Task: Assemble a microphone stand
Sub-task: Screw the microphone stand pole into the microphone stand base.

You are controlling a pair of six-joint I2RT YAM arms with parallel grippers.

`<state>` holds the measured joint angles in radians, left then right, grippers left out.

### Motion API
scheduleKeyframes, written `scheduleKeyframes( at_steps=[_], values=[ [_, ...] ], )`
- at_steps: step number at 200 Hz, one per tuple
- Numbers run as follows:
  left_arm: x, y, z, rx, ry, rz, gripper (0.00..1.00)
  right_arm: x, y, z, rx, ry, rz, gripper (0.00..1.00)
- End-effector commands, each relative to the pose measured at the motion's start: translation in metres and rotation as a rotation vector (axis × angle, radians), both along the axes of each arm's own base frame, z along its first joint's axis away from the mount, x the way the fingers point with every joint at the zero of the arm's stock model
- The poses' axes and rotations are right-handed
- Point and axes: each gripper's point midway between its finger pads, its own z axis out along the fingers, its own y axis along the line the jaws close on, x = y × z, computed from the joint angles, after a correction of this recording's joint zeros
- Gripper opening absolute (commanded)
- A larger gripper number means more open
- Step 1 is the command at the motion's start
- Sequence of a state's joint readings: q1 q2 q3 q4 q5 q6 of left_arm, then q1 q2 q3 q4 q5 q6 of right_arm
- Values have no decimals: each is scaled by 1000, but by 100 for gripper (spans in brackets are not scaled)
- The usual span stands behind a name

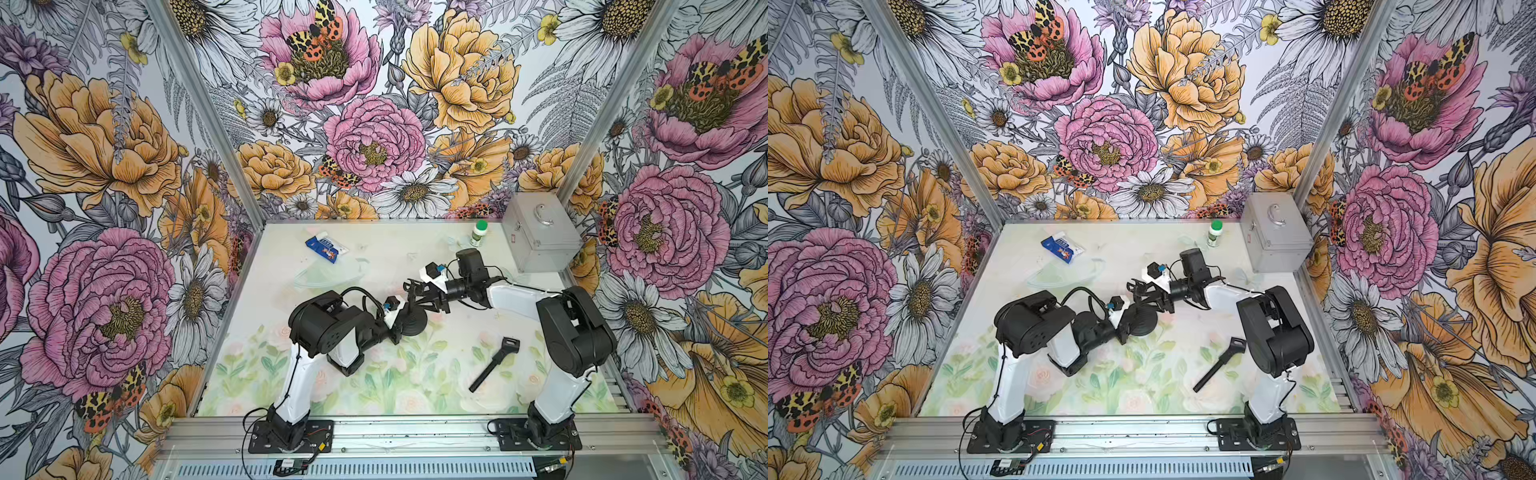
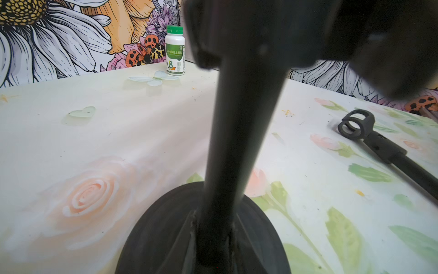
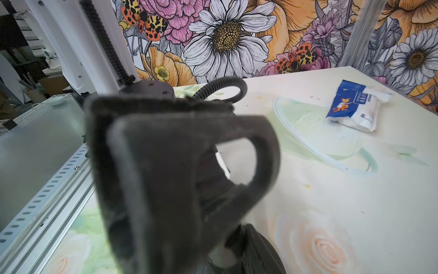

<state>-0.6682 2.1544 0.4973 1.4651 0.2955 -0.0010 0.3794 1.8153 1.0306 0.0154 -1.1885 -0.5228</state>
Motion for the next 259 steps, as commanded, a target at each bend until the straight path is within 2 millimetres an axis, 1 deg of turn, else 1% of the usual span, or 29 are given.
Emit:
scheduleKeyframes(
  at_steps=[1, 55, 75, 87, 97, 108, 126, 137, 152, 163, 171, 179, 186, 197, 210, 220, 228, 240, 246, 259],
  values=[
    [-15, 3, -30, 61, 85, -26, 24, -7, 4, 12, 45, 6, 65, 38],
    [-15, 2, -31, 60, 87, -26, 24, -2, 10, 24, 71, -4, 86, 41],
    [-15, 3, -31, 62, 87, -23, 24, -3, 14, 23, 80, 4, 106, 40],
    [-15, 3, -30, 61, 87, -22, 24, -5, 16, 20, 80, 9, 116, 38],
    [-15, 3, -31, 62, 88, -23, 24, -6, 18, 16, 75, 10, 120, 34],
    [-15, 3, -31, 62, 88, -21, 24, -7, 18, 12, 67, 14, 116, 27],
    [-16, 3, -31, 63, 88, -24, 24, -5, 17, 5, 38, 5, 89, 11],
    [-15, 3, -31, 62, 89, -21, 24, 0, 16, 0, 3, -9, 52, 0],
    [-16, 3, -31, 63, 90, -23, 24, 6, 14, -8, -54, -32, -9, 0],
    [-15, 3, -31, 62, 88, -21, 24, 13, 12, -16, -111, -51, -79, 0],
    [-16, 3, -32, 64, 89, -21, 24, 22, 11, -20, -144, -71, -163, 0],
    [-16, 3, -32, 65, 90, -22, 24, 31, 10, -20, -146, -94, -265, 0],
    [-15, 4, -31, 64, 89, -20, 24, 41, 7, -15, -119, -120, -377, 0],
    [-16, 3, -32, 64, 89, -19, 24, 60, -8, -5, -49, -138, -612, 0],
    [-16, 3, -33, 66, 91, -20, 24, 74, -36, -1, 11, -131, -904, 0],
    [-16, 3, -33, 67, 91, -19, 24, 74, -53, -8, -15, -141, -1096, 0],
    [-16, 3, -33, 66, 90, -20, 24, 69, -58, -15, -69, -187, -1197, 0],
    [-16, 3, -33, 68, 91, -18, 24, 61, -56, -18, -116, -243, -1253, 0],
    [-16, 3, -33, 67, 91, -17, 24, 59, -56, -17, -119, -254, -1267, 0],
    [-16, 3, -33, 68, 91, -17, 24, 57, -49, -13, -122, -260, -1250, 0]
  ],
)
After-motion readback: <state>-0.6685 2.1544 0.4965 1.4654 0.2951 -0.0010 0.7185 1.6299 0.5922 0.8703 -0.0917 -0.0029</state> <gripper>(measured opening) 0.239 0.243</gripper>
